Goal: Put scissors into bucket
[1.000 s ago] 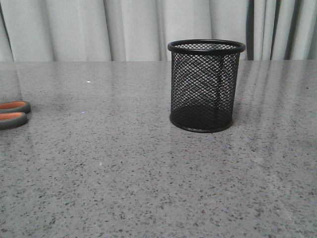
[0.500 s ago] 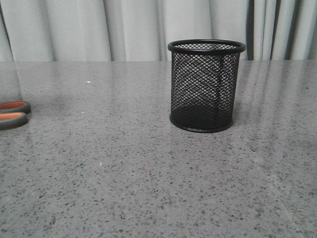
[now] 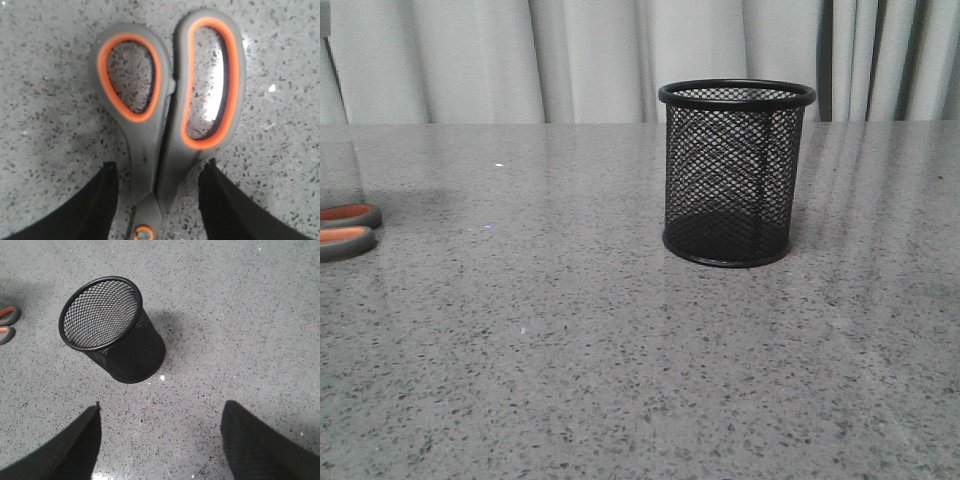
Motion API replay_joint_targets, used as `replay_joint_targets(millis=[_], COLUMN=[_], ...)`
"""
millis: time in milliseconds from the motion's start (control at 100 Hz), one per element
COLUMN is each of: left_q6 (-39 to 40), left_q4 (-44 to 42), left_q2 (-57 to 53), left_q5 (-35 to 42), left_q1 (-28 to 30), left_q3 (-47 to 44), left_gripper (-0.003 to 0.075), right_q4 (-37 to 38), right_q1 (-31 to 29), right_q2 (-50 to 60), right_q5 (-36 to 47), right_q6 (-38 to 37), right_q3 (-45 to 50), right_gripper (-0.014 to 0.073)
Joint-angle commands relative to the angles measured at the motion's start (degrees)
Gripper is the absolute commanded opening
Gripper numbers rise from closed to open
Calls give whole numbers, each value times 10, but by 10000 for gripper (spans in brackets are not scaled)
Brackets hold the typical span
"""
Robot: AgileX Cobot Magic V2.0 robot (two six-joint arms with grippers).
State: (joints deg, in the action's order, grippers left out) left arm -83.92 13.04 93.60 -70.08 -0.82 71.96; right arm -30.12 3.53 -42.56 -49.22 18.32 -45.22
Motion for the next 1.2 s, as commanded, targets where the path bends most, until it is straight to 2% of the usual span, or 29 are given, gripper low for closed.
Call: replay_joint_targets(millis=[0, 990, 1080, 1190], left_q6=[-2, -4, -4, 16], left_q4=[14, -3, -3, -3], left_q2=[-10, 28, 28, 28], left_q5=[-18, -16, -17, -20], left_q1=[-5, -5, -5, -5], left_q3=[16, 16, 16, 16], left_gripper=[348, 345, 302, 155], right_q4=[-14, -14, -14, -14], right_q1=[2, 2, 2, 2], right_q2=[-2, -2, -2, -2], right_q5=[29, 29, 29, 29], right_q6=[8, 8, 8, 8], right_q3=[-21, -21, -21, -21], right_gripper=[458, 458, 458, 458])
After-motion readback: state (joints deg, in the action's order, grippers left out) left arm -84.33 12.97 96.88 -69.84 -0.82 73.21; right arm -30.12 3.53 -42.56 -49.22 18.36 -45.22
